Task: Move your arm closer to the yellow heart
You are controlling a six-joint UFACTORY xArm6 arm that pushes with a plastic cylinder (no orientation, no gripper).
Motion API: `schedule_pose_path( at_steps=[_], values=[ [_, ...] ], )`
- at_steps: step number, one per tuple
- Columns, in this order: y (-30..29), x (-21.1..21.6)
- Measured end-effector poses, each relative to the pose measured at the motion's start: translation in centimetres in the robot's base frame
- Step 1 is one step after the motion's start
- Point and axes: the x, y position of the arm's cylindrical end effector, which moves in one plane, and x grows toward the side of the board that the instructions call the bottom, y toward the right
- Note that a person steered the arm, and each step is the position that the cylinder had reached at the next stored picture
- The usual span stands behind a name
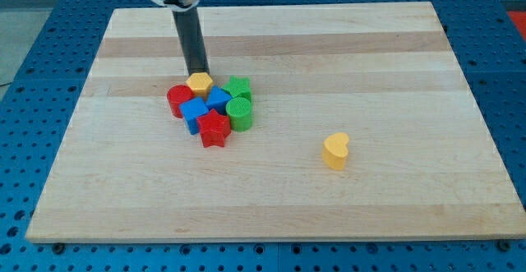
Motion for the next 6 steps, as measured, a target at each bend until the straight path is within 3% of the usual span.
schedule_pose_path(
  at_steps=[1,2,4,5,6],
  values=[
    [0.0,-0.2],
    [3.7,-1.2],
    [20.9,-1.2],
    [28.5,2.2],
    [31.9,10.4]
  ],
)
